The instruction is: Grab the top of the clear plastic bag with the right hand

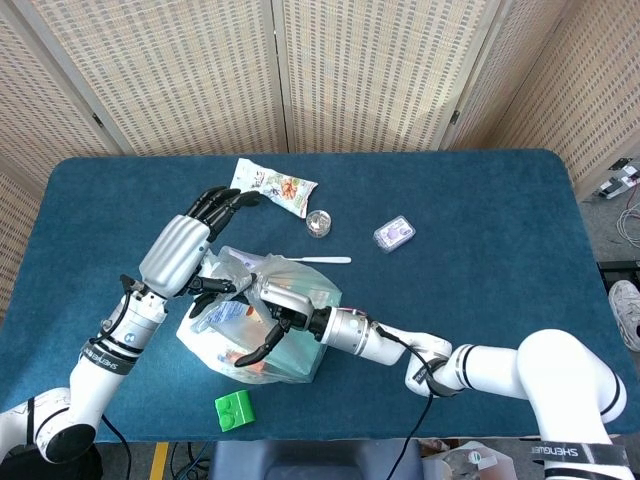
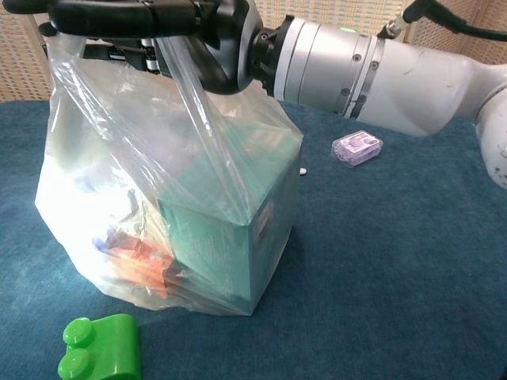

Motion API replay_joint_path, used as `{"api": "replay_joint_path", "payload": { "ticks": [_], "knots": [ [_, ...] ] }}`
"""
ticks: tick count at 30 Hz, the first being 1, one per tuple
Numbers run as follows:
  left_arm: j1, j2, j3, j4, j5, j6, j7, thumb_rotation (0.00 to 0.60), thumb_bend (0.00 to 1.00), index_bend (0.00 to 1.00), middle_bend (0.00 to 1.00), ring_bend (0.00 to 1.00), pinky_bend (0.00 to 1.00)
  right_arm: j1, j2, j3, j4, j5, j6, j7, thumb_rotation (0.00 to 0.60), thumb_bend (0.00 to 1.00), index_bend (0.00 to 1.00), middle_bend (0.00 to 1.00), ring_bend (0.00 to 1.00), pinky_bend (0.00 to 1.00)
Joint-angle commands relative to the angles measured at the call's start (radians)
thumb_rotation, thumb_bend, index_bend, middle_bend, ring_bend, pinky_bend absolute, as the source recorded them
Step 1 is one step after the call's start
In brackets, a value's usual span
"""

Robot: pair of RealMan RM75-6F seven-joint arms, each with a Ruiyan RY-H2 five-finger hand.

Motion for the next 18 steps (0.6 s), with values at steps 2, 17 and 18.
{"api": "replay_joint_path", "payload": {
  "ticks": [2, 17, 18],
  "knots": [
    [0.000, 0.004, -0.001, 0.002, -0.015, -0.003, 0.008, 0.600, 0.17, 0.07, 0.17, 0.08, 0.03, -0.002, 0.001, -0.001, -0.001, 0.009, -0.006, 0.013, 0.600, 0.00, 0.27, 0.34, 0.21, 0.08],
    [0.020, 0.074, 0.003, 0.028, -0.110, -0.028, 0.041, 0.600, 0.16, 0.08, 0.17, 0.08, 0.03, -0.006, 0.017, -0.002, 0.007, 0.034, -0.041, 0.089, 0.600, 0.00, 0.53, 0.58, 0.45, 0.27],
    [0.021, 0.077, 0.003, 0.032, -0.116, -0.027, 0.046, 0.600, 0.16, 0.08, 0.17, 0.08, 0.03, -0.005, 0.017, -0.002, 0.008, 0.033, -0.041, 0.096, 0.600, 0.00, 0.54, 0.59, 0.46, 0.28]
  ]
}}
